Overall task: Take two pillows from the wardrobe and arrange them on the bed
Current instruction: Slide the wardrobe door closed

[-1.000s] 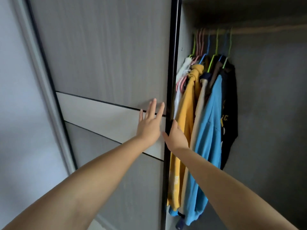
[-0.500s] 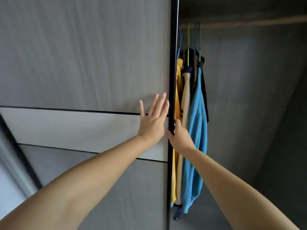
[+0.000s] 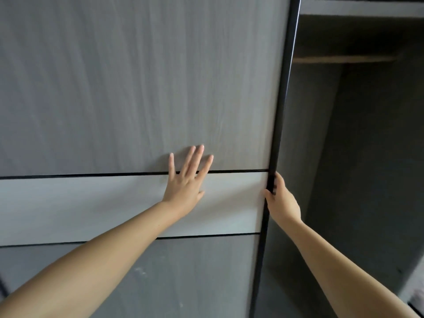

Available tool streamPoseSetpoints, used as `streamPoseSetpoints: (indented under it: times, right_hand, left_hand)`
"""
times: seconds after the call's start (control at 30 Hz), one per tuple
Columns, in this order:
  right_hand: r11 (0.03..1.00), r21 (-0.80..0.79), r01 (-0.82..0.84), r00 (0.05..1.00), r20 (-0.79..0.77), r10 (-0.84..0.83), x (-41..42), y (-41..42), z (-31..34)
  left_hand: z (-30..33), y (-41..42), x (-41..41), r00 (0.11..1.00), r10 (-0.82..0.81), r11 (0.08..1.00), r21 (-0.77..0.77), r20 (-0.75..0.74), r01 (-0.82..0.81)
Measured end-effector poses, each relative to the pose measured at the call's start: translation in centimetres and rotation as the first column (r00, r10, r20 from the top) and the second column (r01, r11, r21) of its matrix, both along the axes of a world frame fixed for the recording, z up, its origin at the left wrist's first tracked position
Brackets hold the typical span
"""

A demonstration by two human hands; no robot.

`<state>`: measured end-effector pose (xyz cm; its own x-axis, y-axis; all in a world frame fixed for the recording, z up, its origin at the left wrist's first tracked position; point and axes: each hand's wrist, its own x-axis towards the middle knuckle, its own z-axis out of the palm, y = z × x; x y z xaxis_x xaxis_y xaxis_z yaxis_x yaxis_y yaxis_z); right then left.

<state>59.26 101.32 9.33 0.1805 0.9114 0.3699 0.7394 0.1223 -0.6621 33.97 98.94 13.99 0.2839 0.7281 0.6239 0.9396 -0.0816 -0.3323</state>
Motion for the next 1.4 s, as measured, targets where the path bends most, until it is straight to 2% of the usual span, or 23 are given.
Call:
streamPoseSetpoints:
  times: [0.13, 0.2, 0.27, 0.3, 0.37, 0.47, 0.57, 0.73, 1.13, 1.4]
  right_hand:
    - [0.961, 0.052, 0.272, 0.959, -0.099, -0.266, 2.4, -0.3, 1.1]
    - [0.919, 0.179, 0.352, 0.936, -0.087, -0.342, 3.0, -0.6, 2.3]
    - [0.909, 0.348, 0.229, 0.958, 0.085, -0.274, 3.2, -0.8, 3.1]
    - [0.918, 0.373, 0.132, 0.955, 0.201, -0.219, 3.3, -0.7, 3.3]
    - [0.952, 0.303, 0.039, 0.94, 0.313, -0.138, 3.6, -0.3, 3.3]
    - [0.975, 0.208, 0.074, 0.968, 0.22, -0.121, 5.9, 0.9, 2.9]
    - [0.972, 0.22, 0.076, 0.98, 0.164, -0.114, 9.5, 1.7, 2.8]
    - [0.969, 0.239, 0.062, 0.991, 0.097, -0.088, 15.6, 2.9, 2.2]
    - [0.953, 0.297, 0.055, 0.991, 0.098, -0.088, 29.0, 5.0, 1.2]
    - [0.941, 0.333, 0.055, 0.987, 0.127, -0.102, 35.3, 6.2, 0.7]
  left_hand:
    - [-0.3, 0.8, 0.1, 0.995, -0.086, 0.994, 0.069, -0.047, 0.089]
    - [-0.7, 1.2, 0.8, 0.989, -0.122, 0.989, 0.07, -0.077, 0.128]
    - [-0.8, 1.6, 2.2, 0.983, -0.149, 0.988, 0.032, -0.108, 0.153]
    - [-0.9, 1.9, 3.2, 0.979, -0.163, 0.986, -0.003, -0.124, 0.164]
    - [-1.4, 2.8, 5.5, 0.965, -0.206, 0.978, -0.077, -0.16, 0.196]
    - [-1.8, 4.1, 9.2, 0.958, -0.233, 0.972, -0.063, -0.168, 0.225]
    - [-2.1, 5.0, 12.7, 0.943, -0.308, 0.95, 0.01, -0.129, 0.312]
    - [-2.7, 6.9, 18.5, 0.933, -0.335, 0.941, 0.004, -0.133, 0.338]
    - [-2.6, 8.6, 32.1, 0.941, -0.301, 0.951, 0.018, -0.153, 0.308]
    - [-2.3, 9.1, 38.2, 0.935, -0.33, 0.941, 0.03, -0.131, 0.336]
